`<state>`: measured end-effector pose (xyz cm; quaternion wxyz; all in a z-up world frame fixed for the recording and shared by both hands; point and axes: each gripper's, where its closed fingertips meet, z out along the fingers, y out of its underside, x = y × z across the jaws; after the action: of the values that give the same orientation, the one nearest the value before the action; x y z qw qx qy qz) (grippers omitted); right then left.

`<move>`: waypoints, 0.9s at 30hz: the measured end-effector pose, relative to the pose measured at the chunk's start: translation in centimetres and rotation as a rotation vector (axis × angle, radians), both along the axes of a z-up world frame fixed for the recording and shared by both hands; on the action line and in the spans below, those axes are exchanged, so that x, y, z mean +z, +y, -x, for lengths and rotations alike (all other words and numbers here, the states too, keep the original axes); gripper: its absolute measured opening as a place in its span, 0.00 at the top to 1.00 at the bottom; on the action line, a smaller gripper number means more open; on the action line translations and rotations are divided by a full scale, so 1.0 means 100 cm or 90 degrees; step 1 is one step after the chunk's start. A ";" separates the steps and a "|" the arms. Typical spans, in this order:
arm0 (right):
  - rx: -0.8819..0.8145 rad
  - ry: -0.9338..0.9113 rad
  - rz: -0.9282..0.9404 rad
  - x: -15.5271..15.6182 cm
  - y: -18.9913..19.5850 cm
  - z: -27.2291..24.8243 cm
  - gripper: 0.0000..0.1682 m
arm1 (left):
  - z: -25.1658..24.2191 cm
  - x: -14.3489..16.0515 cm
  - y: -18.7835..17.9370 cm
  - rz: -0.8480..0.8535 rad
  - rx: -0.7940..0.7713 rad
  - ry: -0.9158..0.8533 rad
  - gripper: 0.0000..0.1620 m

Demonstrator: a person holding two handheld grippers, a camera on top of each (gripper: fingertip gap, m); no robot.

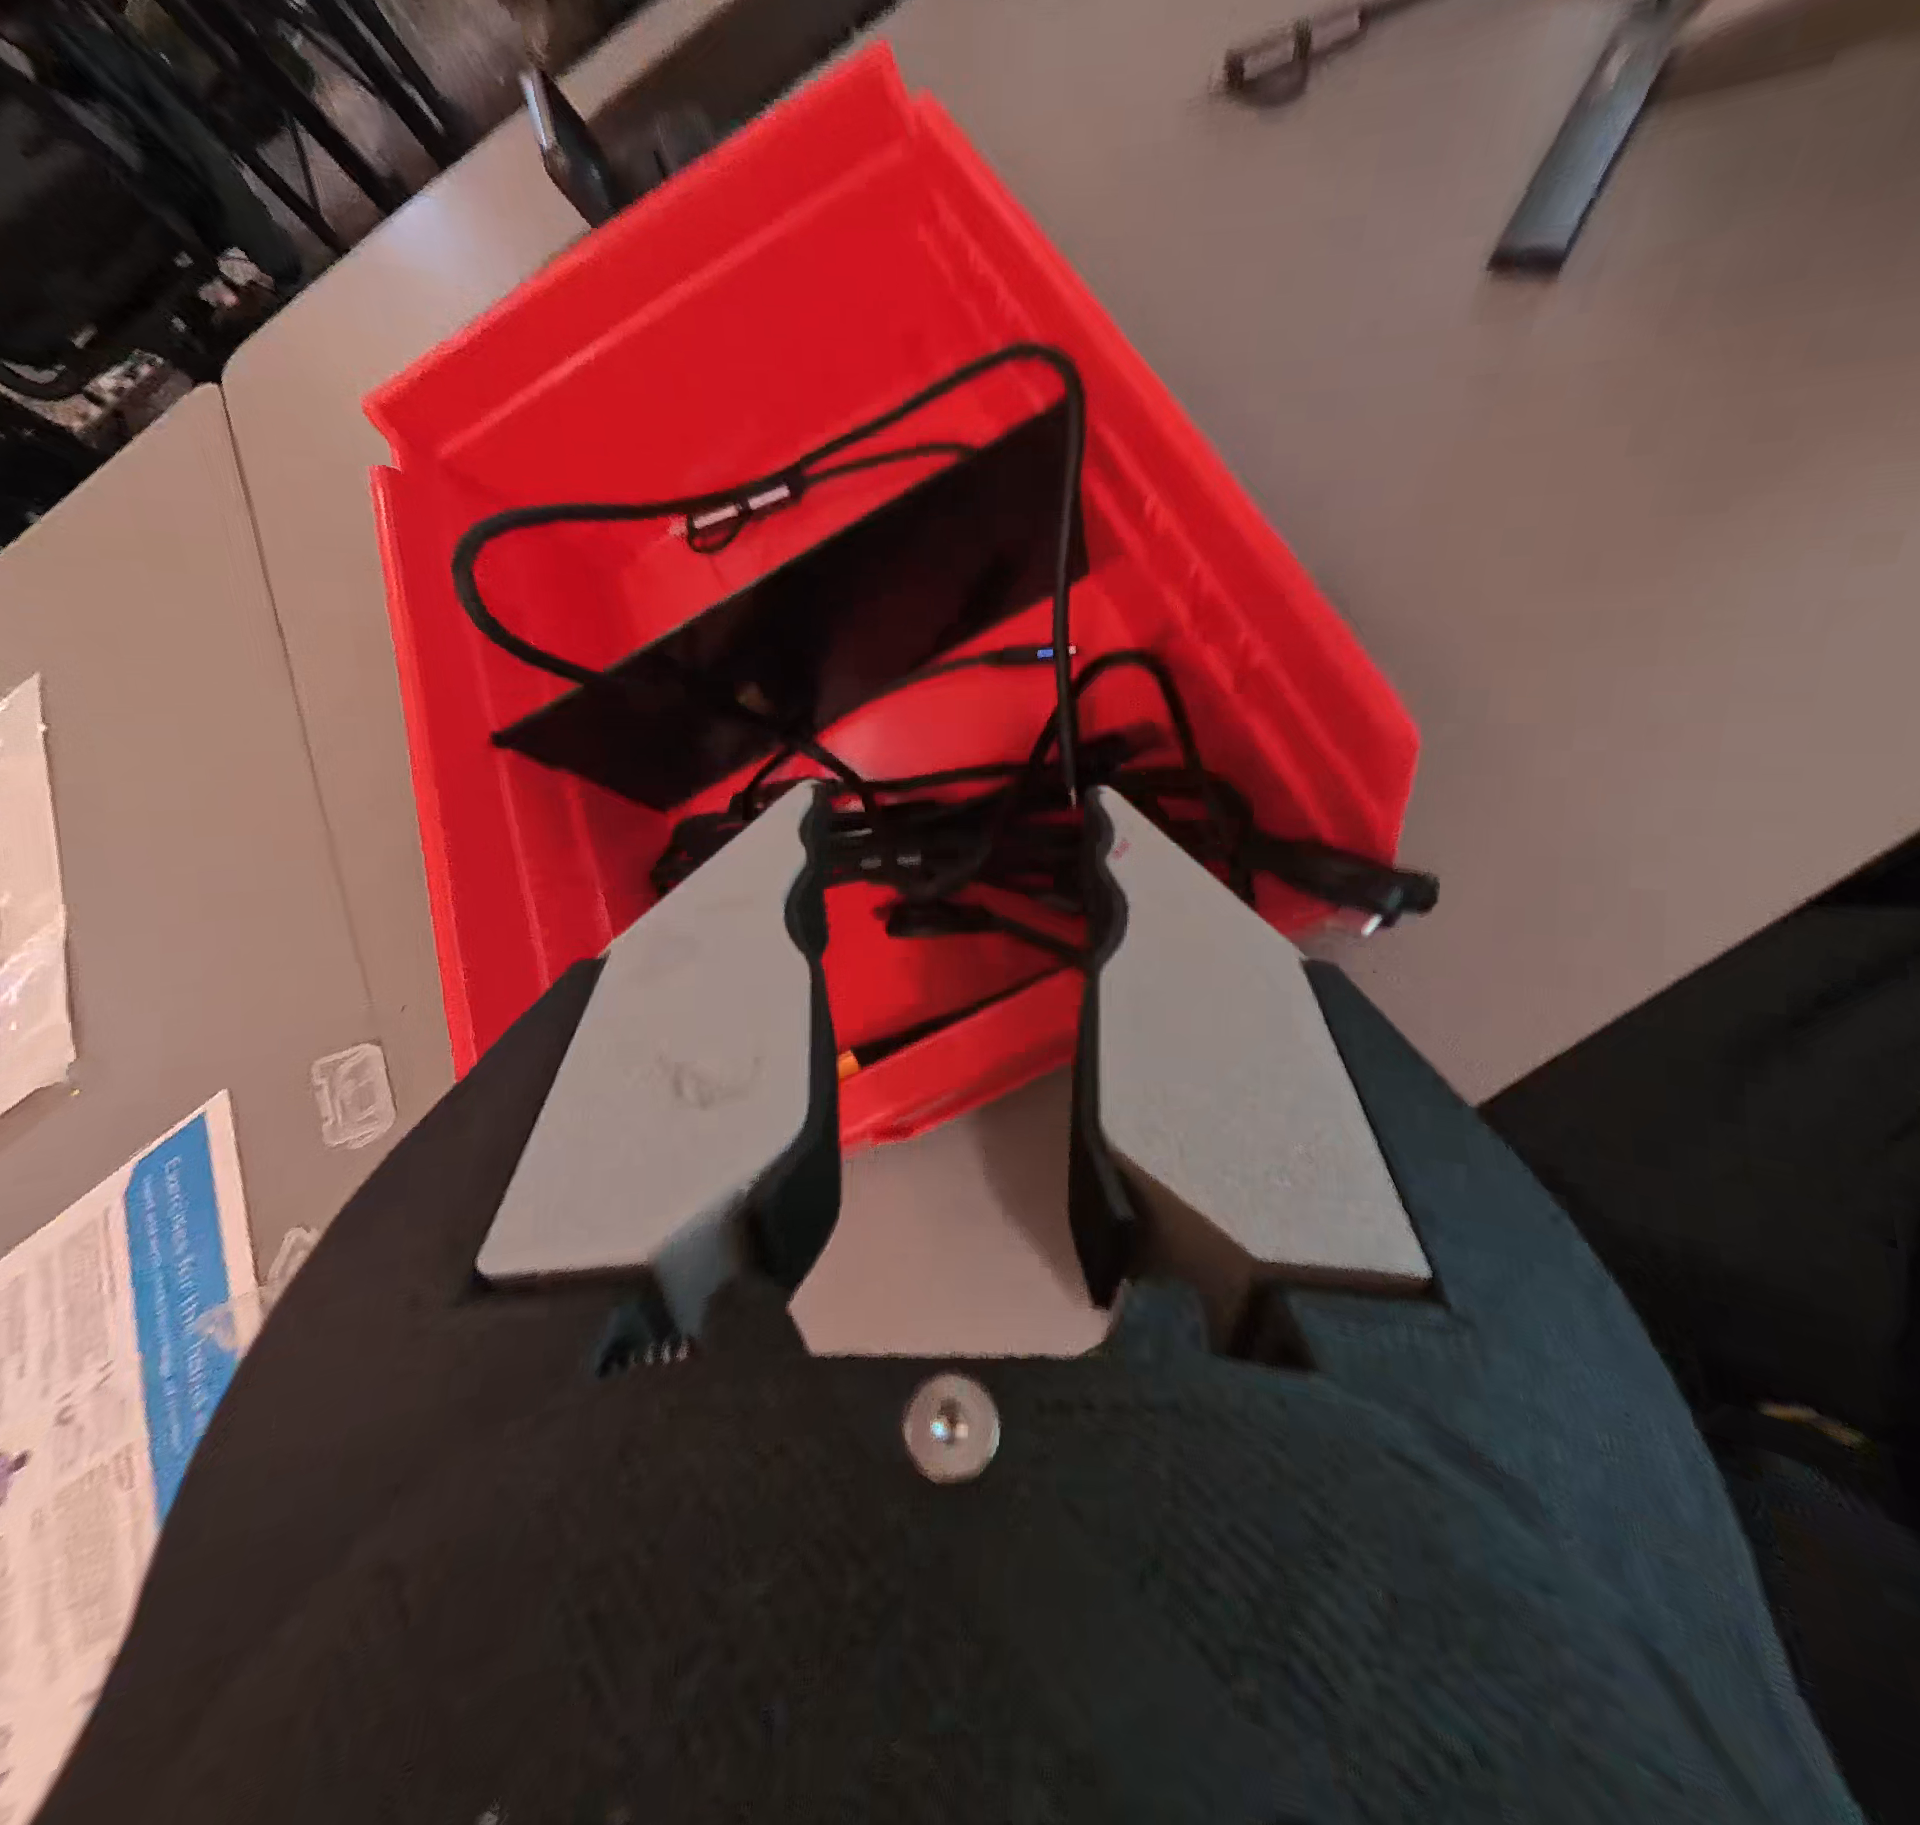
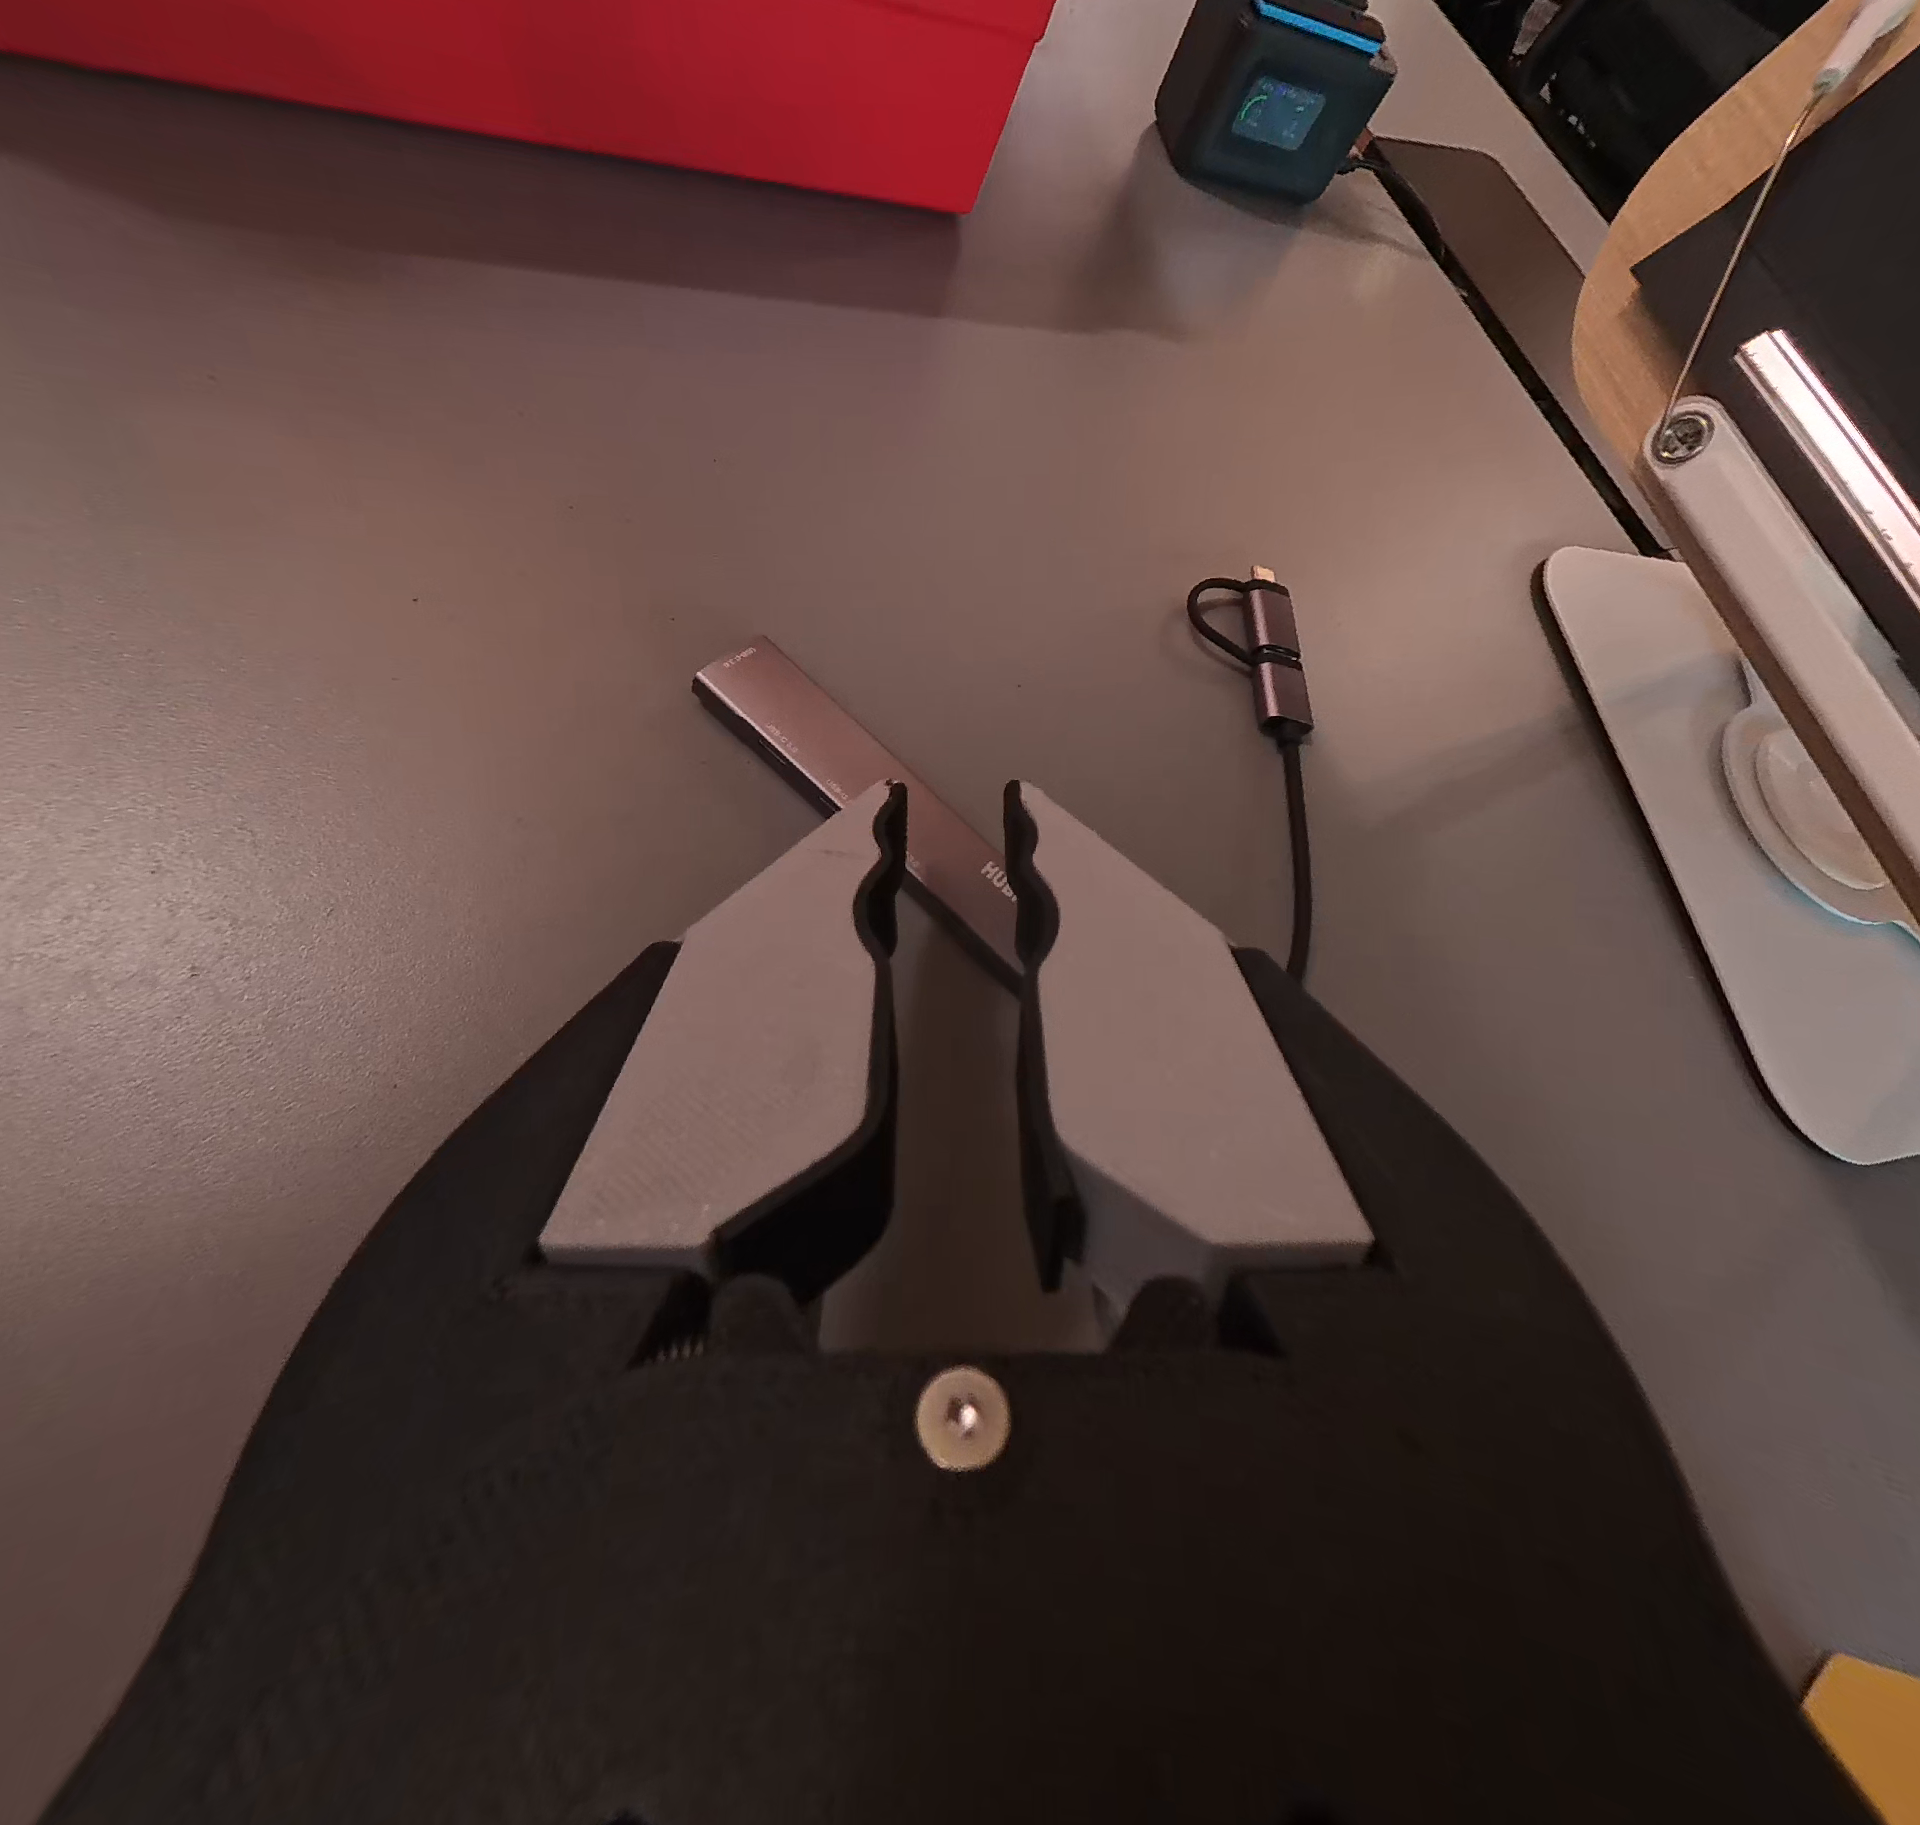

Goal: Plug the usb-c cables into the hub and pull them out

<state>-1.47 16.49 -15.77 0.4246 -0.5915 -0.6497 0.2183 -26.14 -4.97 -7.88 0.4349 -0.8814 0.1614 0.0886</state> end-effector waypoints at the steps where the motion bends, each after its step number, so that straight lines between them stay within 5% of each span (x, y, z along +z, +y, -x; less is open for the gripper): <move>1: -0.001 0.002 0.000 0.001 0.000 0.000 0.91 | -0.001 -0.004 -0.001 0.014 -0.012 0.008 0.73; 8: -0.002 0.000 0.000 0.000 0.001 0.000 0.91 | 0.008 -0.034 0.003 0.123 -0.043 0.104 0.75; 16: -0.009 0.004 -0.004 0.001 0.004 -0.001 0.92 | 0.028 -0.062 0.006 0.229 -0.027 0.182 0.88; 20: -0.018 0.013 -0.002 0.004 0.008 -0.003 0.92 | 0.038 -0.034 0.012 0.170 0.018 0.208 0.97; 27: -0.027 0.018 0.001 0.006 0.010 -0.003 0.93 | 0.061 0.056 0.032 -0.059 0.135 0.319 0.97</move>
<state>-1.15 17.48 -15.22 0.4378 -0.6022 -0.6311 0.2178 -32.22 -1.81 -2.29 0.4099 -0.8230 0.1667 0.3563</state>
